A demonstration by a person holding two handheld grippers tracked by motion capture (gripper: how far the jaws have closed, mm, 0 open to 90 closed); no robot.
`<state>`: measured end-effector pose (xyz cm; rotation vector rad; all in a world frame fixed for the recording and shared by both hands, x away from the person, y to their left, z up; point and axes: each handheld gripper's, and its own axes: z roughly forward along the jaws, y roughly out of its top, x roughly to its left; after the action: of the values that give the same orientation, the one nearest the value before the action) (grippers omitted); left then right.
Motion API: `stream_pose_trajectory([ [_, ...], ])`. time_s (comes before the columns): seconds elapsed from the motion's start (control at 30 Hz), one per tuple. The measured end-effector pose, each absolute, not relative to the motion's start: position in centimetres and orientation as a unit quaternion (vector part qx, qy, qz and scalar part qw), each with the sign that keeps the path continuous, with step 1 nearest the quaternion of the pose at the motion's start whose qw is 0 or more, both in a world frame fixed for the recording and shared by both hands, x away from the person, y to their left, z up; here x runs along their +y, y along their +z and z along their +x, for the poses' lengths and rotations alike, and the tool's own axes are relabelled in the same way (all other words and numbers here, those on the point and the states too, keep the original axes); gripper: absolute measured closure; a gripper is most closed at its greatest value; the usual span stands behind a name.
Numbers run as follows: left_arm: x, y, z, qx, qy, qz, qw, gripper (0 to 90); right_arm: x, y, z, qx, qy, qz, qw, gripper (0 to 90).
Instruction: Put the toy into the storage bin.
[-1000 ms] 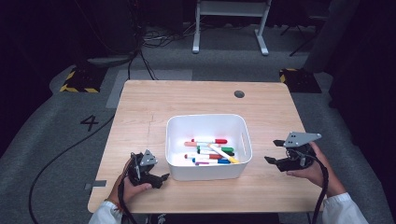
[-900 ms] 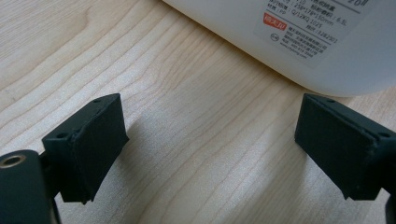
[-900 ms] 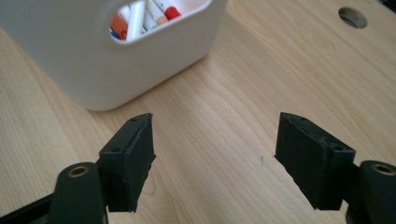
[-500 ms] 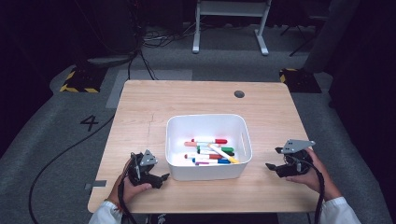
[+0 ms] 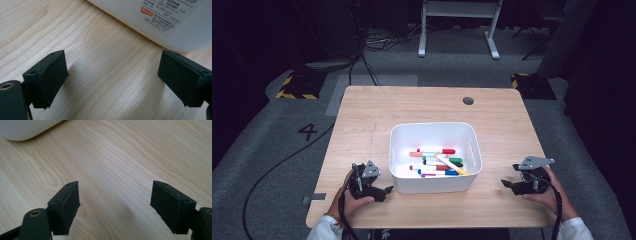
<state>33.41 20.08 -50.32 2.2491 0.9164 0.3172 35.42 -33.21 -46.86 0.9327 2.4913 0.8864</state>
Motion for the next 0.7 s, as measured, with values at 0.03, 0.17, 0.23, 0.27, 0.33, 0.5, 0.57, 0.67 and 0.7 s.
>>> stream_pose_trajectory([
  [0.03, 20.1, -50.3, 33.4, 0.352, 0.121, 0.864, 0.34, 9.1, -33.4, -47.0, 35.3, 0.874, 0.311, 0.332, 0.167, 23.6],
  [0.17, 20.1, -50.3, 33.4, 0.351, 0.123, 0.864, 0.338, 9.1, -34.1, -47.5, 35.1, 0.869, 0.312, 0.343, 0.171, 23.1],
  [0.23, 20.1, -50.3, 33.4, 0.351, 0.122, 0.865, 0.338, 9.1, -34.6, -47.8, 34.9, 0.865, 0.314, 0.351, 0.171, 22.8],
  [0.27, 20.1, -50.3, 33.4, 0.352, 0.121, 0.864, 0.339, 9.0, -34.7, -47.9, 34.9, 0.863, 0.316, 0.354, 0.172, 22.7],
  [0.33, 20.1, -50.3, 33.4, 0.351, 0.121, 0.864, 0.339, 9.1, -35.3, -48.2, 34.8, 0.861, 0.316, 0.36, 0.171, 22.5],
  [0.5, 20.1, -50.3, 33.4, 0.352, 0.122, 0.864, 0.339, 9.1, -36.2, -48.7, 34.4, 0.851, 0.322, 0.378, 0.172, 22.3],
  [0.57, 20.1, -50.3, 33.4, 0.351, 0.121, 0.864, 0.339, 9.1, -36.6, -49.0, 34.3, 0.846, 0.325, 0.386, 0.17, 22.0],
  [0.67, 20.1, -50.3, 33.4, 0.352, 0.122, 0.864, 0.339, 9.1, -37.1, -49.2, 34.1, 0.845, 0.325, 0.39, 0.171, 21.5],
  [0.7, 20.1, -50.3, 33.4, 0.352, 0.121, 0.864, 0.339, 9.1, -37.2, -49.4, 34.0, 0.841, 0.329, 0.395, 0.17, 21.1],
])
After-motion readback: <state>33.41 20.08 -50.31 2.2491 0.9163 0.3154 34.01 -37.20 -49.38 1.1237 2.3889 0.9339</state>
